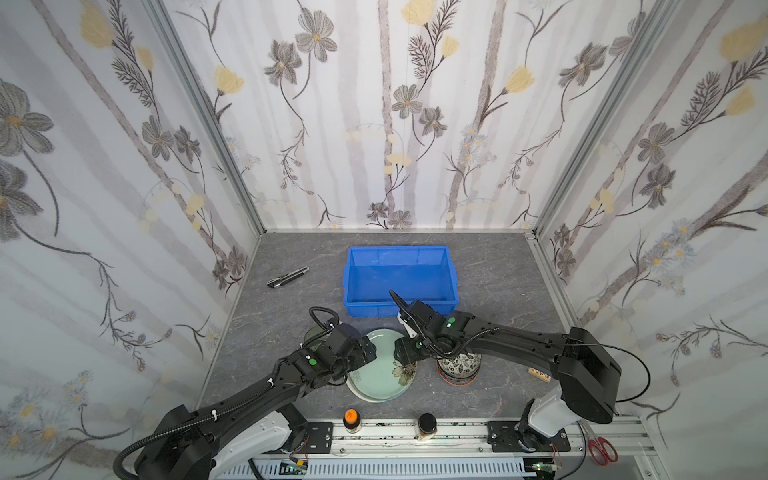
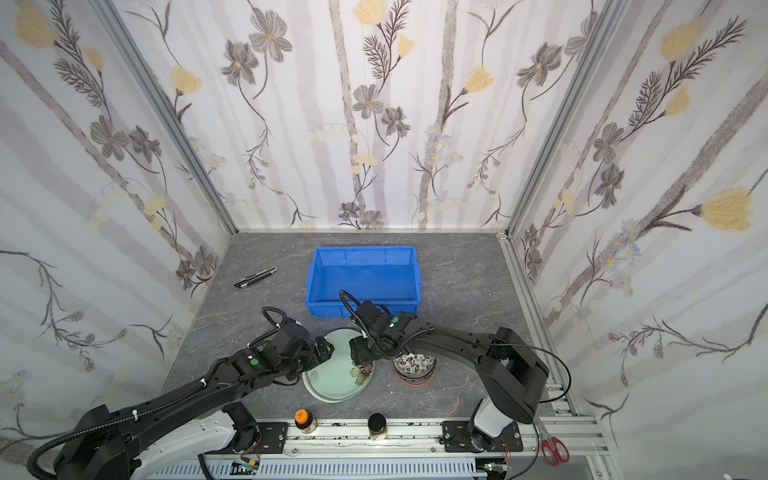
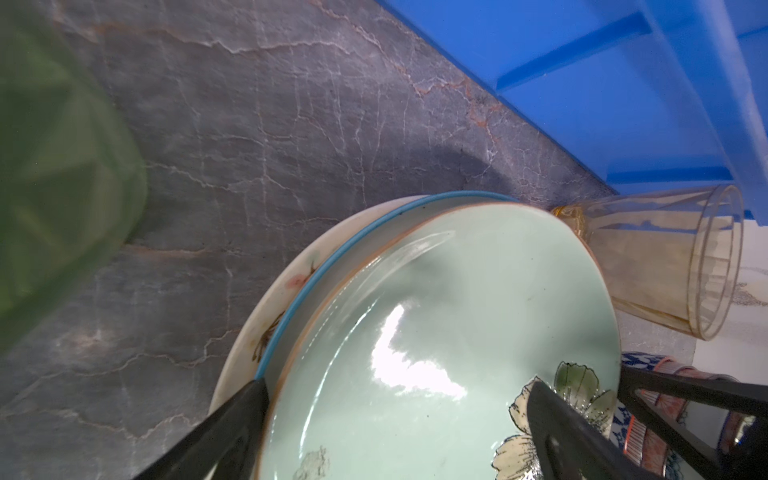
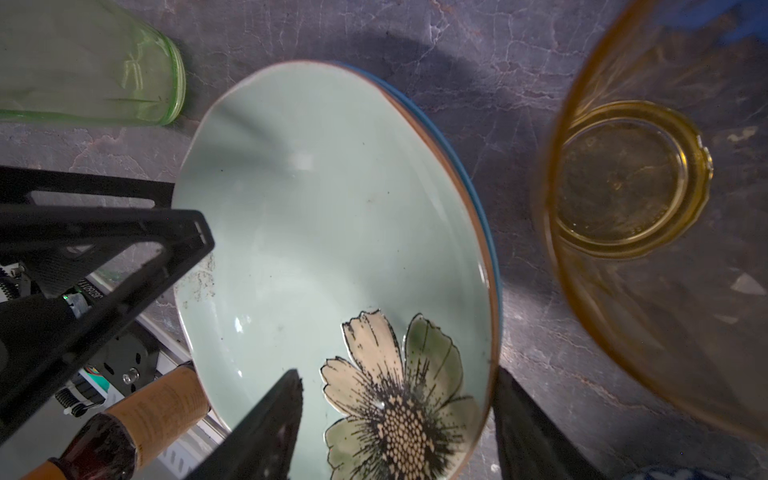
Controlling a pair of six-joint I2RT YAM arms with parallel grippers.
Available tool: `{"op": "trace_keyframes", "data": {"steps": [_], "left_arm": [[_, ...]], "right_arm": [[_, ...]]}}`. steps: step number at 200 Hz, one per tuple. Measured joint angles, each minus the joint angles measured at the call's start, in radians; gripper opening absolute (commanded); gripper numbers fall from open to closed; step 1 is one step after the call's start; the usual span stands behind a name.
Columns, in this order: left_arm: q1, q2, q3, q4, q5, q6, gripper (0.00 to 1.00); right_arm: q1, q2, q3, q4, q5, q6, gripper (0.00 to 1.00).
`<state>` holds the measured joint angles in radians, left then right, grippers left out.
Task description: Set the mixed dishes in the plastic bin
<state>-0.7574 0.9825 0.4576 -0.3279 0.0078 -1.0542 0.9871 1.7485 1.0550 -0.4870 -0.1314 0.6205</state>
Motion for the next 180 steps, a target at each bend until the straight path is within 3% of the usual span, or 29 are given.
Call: {"op": "trace_keyframes", "data": {"steps": [180], "left_arm": [[0.000,-0.011,-0.024,0.042,-0.014,0.000,1.00]], "right_arm": [[-0.003,0.003,-0.021,0.043,0.008,0.045,0.72]]}}
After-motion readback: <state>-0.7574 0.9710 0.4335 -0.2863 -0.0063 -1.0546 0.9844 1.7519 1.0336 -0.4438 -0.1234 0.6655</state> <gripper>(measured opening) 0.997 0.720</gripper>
